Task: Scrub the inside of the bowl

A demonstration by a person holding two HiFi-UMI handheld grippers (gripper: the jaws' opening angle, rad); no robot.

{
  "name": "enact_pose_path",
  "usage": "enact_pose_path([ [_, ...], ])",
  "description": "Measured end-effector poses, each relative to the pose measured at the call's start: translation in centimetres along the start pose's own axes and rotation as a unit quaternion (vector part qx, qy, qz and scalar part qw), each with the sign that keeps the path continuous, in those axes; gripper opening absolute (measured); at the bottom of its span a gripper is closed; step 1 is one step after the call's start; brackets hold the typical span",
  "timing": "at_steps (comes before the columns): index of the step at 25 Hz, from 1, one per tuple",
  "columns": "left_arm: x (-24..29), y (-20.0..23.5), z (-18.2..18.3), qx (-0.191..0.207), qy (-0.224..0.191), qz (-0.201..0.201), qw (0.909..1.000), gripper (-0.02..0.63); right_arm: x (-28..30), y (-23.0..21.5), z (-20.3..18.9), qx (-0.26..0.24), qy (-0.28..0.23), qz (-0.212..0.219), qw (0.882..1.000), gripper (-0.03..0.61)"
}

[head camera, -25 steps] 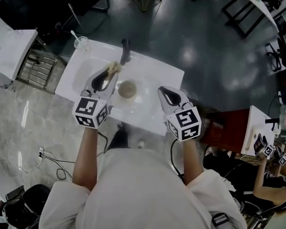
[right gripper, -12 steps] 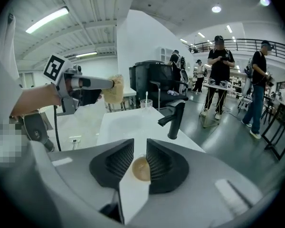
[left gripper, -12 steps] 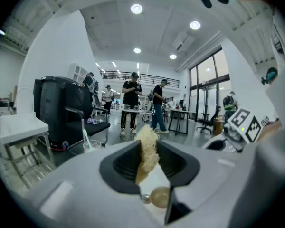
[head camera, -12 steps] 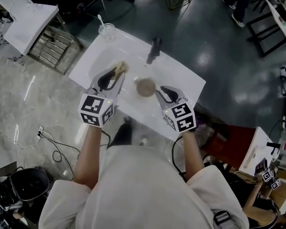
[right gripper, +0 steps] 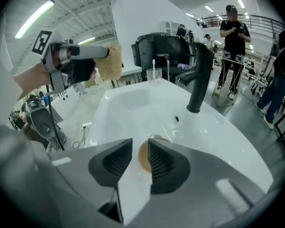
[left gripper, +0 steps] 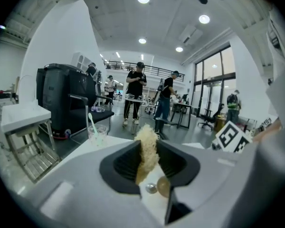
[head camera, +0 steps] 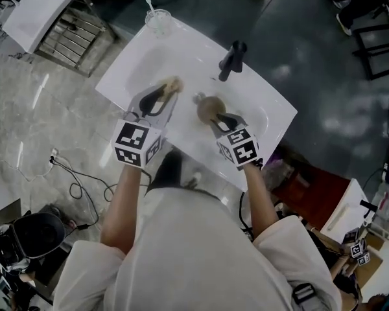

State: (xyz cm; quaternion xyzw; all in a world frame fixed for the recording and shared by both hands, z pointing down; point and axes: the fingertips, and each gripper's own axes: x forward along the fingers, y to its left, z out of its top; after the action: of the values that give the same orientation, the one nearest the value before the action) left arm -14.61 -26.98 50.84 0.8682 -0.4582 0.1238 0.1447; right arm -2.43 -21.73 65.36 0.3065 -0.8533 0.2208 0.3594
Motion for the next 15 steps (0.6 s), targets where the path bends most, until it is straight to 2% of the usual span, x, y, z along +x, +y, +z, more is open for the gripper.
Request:
enact_pose_path([
  [9,1.8,1.8,-3.7,-0.017,0.033,-0.011,0.9993,0.101,7.1,0.0,-6.6,-0.055,0.127,0.008,0.99,0.137],
  [13,2.0,2.2,-5.0,-0.021,0.044,-0.015,0.9987,0.101,9.1,0.0,-8.4,-0.056,0.154,0.013,0.986,0.141],
  [15,1.9,2.5,-5.5,-0.027,0.048,-0.018,0.9983,0.103,9.9,-0.3,-8.7,-0.067,0.164,0.001,0.984,0.143],
])
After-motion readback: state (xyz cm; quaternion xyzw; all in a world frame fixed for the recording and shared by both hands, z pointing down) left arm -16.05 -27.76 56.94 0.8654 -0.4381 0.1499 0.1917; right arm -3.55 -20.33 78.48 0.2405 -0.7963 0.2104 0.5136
